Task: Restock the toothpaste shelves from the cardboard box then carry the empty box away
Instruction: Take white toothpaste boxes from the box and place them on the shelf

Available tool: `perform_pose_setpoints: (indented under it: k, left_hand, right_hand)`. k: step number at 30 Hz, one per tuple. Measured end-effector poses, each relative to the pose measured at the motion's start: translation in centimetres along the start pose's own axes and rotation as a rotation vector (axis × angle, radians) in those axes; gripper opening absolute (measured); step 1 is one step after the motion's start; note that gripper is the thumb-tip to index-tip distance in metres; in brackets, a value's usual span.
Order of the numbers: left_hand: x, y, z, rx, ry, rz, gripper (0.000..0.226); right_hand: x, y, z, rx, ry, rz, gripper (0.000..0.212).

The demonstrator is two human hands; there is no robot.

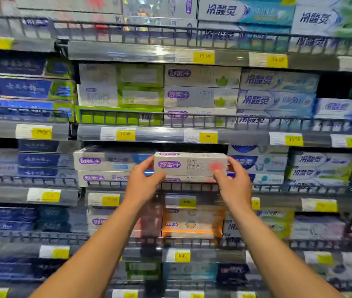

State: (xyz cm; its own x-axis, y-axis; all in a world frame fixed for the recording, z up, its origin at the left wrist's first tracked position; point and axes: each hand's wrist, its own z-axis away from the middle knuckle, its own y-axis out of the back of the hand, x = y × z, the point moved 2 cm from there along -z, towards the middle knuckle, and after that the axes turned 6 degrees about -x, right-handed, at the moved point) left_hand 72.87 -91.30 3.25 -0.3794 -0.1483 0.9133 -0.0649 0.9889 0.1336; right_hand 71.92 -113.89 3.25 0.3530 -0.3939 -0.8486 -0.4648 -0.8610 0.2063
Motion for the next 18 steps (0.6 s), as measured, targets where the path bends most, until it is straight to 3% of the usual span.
perform_pose_setpoints:
  k: [7,18]
  left_hand:
    - [0.8,-0.7,-1.1,0.037,-0.117,0.001,0.048]
    - [-0.6,-0.6,-2.6,0.042,-0.127,0.021,0.060]
  right_hand:
    - [0.6,-0.6,-2.1,0.022,-0.001,-0.039,0.042]
    - [1.6,-1.3,-2.8,-0.078,0.027,-0.130,0.052]
